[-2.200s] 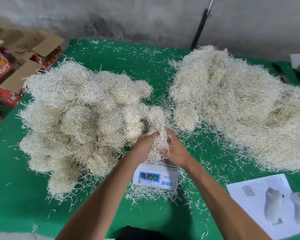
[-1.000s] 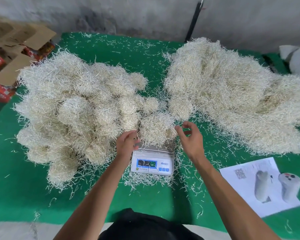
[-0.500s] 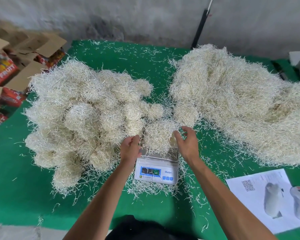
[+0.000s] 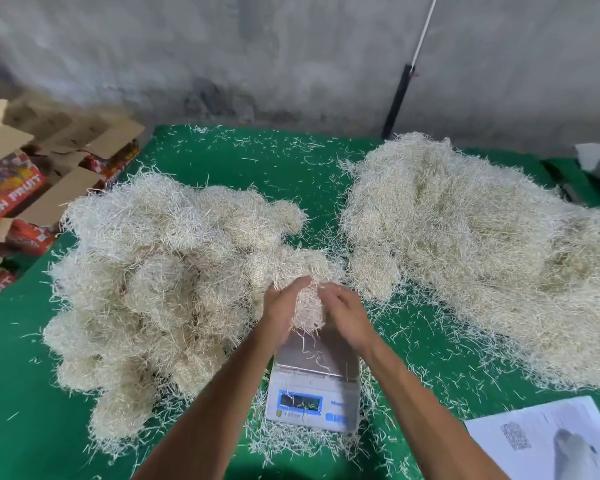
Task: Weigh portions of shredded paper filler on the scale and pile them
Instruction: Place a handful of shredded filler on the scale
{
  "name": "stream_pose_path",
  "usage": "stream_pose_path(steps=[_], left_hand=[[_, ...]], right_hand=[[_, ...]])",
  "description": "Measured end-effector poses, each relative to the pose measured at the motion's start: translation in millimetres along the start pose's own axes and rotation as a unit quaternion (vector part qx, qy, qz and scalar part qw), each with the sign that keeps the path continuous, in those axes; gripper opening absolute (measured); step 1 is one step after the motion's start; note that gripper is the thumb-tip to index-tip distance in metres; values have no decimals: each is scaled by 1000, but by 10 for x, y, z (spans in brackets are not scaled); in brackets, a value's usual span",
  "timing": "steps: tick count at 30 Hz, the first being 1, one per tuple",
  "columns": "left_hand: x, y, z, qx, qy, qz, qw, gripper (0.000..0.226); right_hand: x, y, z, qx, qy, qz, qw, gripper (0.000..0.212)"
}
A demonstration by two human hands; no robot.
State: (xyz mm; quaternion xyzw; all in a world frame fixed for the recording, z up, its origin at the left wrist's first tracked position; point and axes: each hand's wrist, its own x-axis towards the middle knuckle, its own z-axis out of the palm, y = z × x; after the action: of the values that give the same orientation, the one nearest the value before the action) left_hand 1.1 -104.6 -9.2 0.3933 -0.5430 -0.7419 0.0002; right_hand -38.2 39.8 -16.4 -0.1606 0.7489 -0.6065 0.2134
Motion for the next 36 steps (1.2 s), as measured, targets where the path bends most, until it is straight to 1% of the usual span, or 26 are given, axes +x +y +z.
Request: stream_pose_path(steps=[2,3,5,6,7,8,11,13,14,15,16,18,19,20,21,24,25,27,28,29,31,32,33,34,35,36], left_hand=[[54,149,-21,29,-3,7,1000,139],[52,210,-20,47,-7,12,999,136],[44,299,-12,80,-34,37,996,135],[43,331,-18,90,-48,49,994,132],[72,352,-54,95,-53,52,993,128],[104,370,-109,95,-48,48,993,114],[183,398,-267,71,-21,36,997,51],[147,407,-263,43,-31,38,998,26],[111,417,-234,30,-38,35,998,17],[83,418,-194,20,-47,30,998,13],[49,420,-147,17,-58,22,998,14],[22,419,-100,35,-80,11,996,16],[14,419,-106,46,-88,16,995,19],[14,416,-135,52,-93,26,994,23],[17,417,-188,53,-96,33,993,28],[3,421,-390,33,-97,17,995,25],[-10,419,-425,27,-93,6,995,24],[-21,415,-410,28,-76,-4,997,29],[-26,398,-381,26,-73,-6,997,32],[-57,394,-336,24,-72,-11,997,32],[-157,423,-235,35,-66,-15,997,19],[-178,443,-192,40,-75,-13,996,16],[-203,462,-150,47,-86,-6,995,19],[-234,494,-102,57,-105,-2,993,20],[-287,539,-63,58,-122,2,991,21],[-340,591,-30,59,-132,14,989,22]], right_hand=[[119,-152,-117,58,65,-4,996,32],[176,-224,-167,65,66,-2,996,36],[276,-336,-242,22,2,12,1000,50],[329,-376,-296,-10,-25,18,999,51],[403,-406,-380,-28,-19,14,999,47],[484,-416,-498,-27,14,9,1000,43],[691,-373,-798,43,125,30,991,39],[763,-318,-830,79,182,55,978,36],[769,-292,-785,101,189,64,975,38],[753,-266,-723,127,168,73,975,36],[710,-278,-646,146,121,82,978,41],[591,-279,-488,125,1,83,989,43],[544,-262,-466,102,-33,75,991,45],[526,-272,-510,92,-30,78,992,53],[557,-272,-620,100,7,88,991,66],[707,-291,-1097,136,173,117,968,48],[751,-282,-1210,170,212,124,954,48],[736,-322,-1209,234,243,117,934,59],[714,-326,-1130,228,231,110,939,60],[687,-323,-1019,182,205,107,956,61],[600,-293,-799,-42,128,87,987,69],[565,-264,-721,-176,110,66,976,75],[535,-242,-658,-270,105,25,957,78],[502,-250,-587,-312,78,-24,946,82],[469,-261,-520,-320,26,-56,945,87],[468,-259,-452,-323,-39,-64,944,85]])
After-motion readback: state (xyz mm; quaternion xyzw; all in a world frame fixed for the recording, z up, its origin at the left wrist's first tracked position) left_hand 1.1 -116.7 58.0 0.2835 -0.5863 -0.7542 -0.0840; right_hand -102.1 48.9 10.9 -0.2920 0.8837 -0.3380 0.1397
